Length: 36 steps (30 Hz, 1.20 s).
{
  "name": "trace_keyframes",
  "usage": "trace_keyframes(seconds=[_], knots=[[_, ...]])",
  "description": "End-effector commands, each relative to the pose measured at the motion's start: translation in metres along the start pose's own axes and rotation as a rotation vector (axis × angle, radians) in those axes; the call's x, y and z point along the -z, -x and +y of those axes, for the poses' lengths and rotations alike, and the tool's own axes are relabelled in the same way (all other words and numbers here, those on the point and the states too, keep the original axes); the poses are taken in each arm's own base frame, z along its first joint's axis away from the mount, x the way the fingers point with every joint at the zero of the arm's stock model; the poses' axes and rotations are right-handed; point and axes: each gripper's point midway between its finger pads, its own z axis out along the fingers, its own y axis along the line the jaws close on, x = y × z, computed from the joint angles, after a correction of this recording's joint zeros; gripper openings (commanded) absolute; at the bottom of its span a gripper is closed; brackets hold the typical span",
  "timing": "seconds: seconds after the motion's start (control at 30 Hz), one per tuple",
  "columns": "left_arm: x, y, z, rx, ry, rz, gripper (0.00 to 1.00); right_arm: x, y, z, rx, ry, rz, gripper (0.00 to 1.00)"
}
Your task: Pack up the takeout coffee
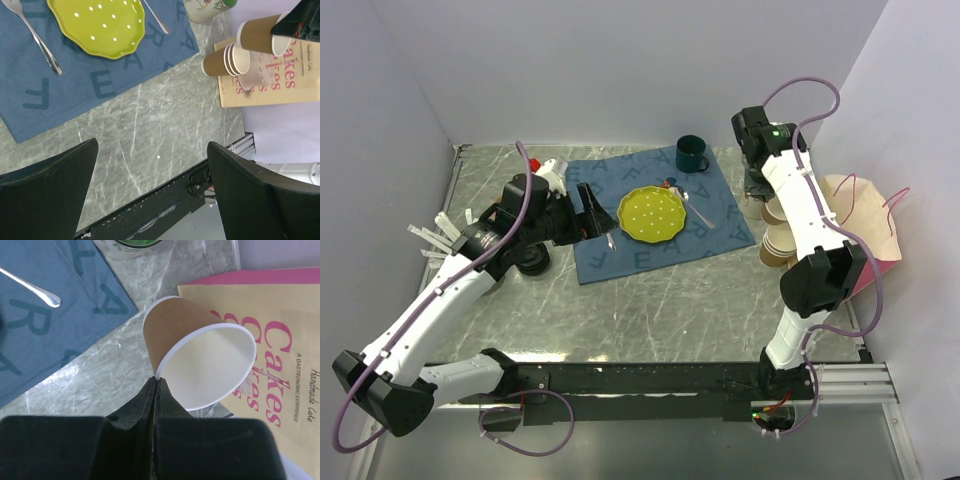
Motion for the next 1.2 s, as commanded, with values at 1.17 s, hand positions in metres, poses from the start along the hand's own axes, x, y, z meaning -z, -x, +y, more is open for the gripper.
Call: trace_keyframes(seconds=[1.17], knots=[[0.145, 0.060, 0.052, 0.091, 0.411, -0.426, 0.97, 0.086, -0.263, 0.224, 0.609, 0.452, 0.059, 0.31]])
